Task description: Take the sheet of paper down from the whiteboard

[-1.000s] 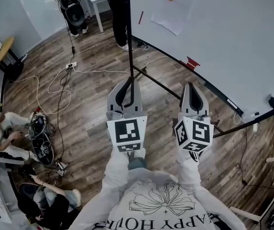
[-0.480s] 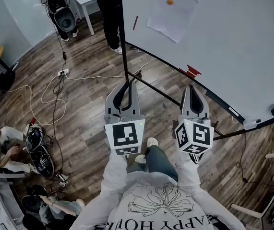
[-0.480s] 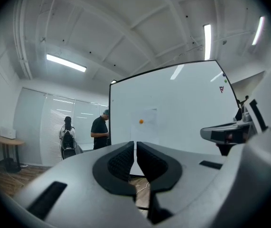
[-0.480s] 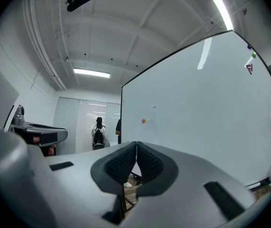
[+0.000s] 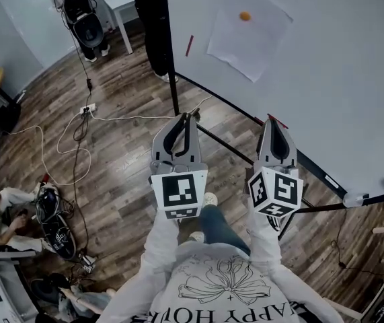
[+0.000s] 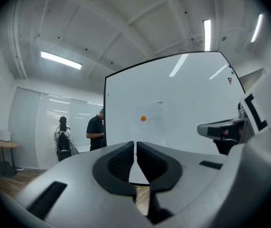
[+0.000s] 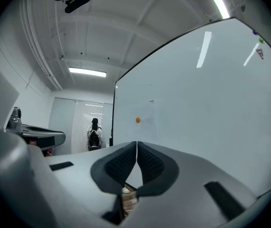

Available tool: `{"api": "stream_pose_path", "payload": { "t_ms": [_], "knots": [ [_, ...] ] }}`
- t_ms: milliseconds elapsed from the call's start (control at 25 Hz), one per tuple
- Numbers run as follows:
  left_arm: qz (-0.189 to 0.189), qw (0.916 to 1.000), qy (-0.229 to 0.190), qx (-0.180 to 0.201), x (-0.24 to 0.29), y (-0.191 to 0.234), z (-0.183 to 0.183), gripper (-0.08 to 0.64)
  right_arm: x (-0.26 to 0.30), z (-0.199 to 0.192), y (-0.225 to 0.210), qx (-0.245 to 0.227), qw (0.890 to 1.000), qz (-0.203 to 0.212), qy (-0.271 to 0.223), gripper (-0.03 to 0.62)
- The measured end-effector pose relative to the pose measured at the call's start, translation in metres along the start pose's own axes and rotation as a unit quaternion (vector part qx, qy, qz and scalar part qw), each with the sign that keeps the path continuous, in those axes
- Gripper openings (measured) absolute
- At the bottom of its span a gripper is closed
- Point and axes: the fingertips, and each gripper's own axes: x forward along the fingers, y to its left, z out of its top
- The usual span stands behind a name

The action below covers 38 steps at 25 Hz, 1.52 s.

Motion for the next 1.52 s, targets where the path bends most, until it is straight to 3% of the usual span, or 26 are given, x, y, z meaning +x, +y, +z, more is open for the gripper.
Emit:
{"api": "stream_pose_path", "payload": {
  "t_ms": [440, 840, 1200, 1520],
  "knots": [
    [-0.005, 0.9998, -0.019, 0.007, 0.133, -0.001, 0.020, 0.018, 0.126, 0.026, -0.047, -0.024, 0.999, 0.001, -0.028, 0.006],
    [-0.017, 0.9993, -0.029, 0.013, 0.203, -0.008, 0.030, 0.019, 0.183, 0.037, -0.071, -0.041, 0.998, 0.009, -0.039, 0.096],
    [-0.067, 0.9964, -0.046, 0.022, 0.253, -0.014, 0.048, 0.020, 0.214, 0.045, -0.070, -0.068, 0.997, 0.009, -0.044, 0.098],
    [-0.129, 0.9890, -0.057, 0.045, 0.290, -0.033, 0.066, 0.027, 0.229, 0.048, -0.073, -0.048, 0.998, 0.004, -0.046, 0.090]
  ]
}}
